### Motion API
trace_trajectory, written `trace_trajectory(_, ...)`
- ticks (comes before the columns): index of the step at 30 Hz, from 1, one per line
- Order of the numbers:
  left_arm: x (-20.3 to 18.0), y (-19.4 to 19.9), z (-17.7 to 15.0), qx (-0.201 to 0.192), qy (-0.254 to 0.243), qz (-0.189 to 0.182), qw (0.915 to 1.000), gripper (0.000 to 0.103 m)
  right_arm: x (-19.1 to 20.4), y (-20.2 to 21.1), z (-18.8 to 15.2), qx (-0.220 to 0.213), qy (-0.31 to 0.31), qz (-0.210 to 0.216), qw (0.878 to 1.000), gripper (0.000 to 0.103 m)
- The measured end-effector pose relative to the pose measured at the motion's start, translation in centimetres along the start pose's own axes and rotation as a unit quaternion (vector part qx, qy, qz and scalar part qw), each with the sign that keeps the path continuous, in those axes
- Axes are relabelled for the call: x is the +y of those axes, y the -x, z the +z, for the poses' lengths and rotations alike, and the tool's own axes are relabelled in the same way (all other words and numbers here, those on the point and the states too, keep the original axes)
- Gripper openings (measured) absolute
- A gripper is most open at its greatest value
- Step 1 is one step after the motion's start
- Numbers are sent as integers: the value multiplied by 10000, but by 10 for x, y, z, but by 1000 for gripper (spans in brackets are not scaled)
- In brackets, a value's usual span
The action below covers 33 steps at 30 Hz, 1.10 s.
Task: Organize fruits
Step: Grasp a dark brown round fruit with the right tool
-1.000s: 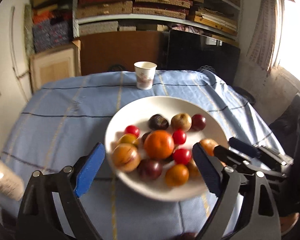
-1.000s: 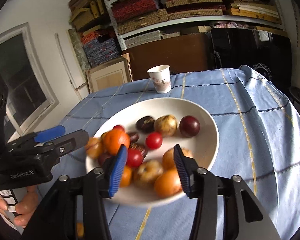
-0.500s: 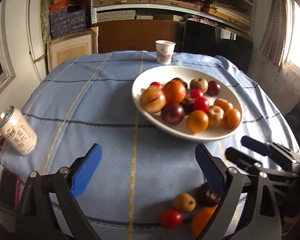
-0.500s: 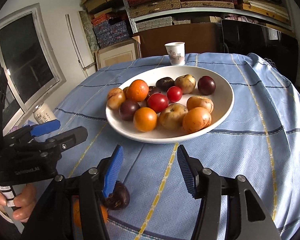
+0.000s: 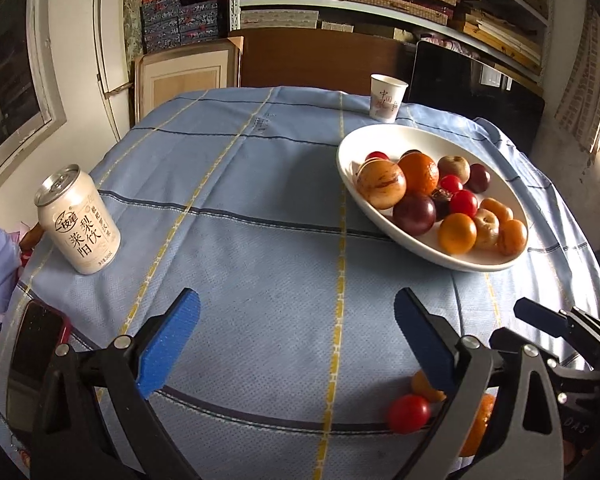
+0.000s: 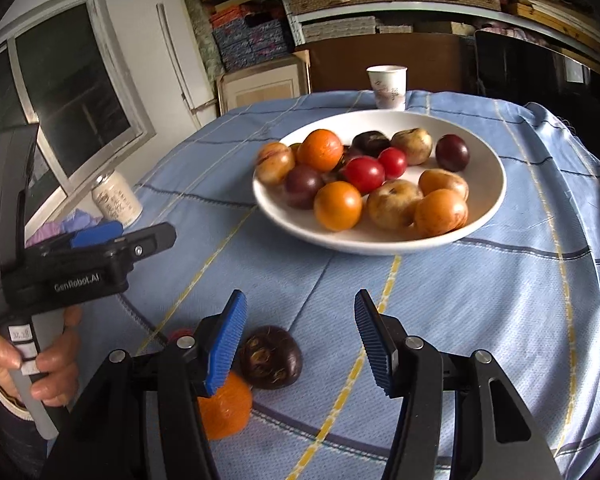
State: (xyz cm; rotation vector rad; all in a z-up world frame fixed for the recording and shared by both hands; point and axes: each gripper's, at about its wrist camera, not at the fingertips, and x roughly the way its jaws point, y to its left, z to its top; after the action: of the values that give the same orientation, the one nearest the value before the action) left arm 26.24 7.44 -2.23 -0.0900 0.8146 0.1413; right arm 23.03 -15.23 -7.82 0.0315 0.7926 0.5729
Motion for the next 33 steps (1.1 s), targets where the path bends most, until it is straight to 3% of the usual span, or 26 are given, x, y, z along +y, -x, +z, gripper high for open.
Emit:
trace_trajectory(5, 0, 0, -1, 40, -7, 4, 10000, 96, -3, -5, -2, 188, -90, 16, 9998, 57)
trace_trajectory(11, 1, 3, -2, 14, -37, 48, 10000, 97, -11, -9, -6, 435, -381, 369, 9976, 57)
trace_trajectory(27, 10, 6, -3, 19, 92, 41, 9999, 98, 5, -14, -13, 669, 69, 170, 9976, 57)
trace_trajectory(33, 11, 6, -4, 12, 130, 42, 9999, 98, -13, -16, -13, 1014, -419, 632, 9920, 51)
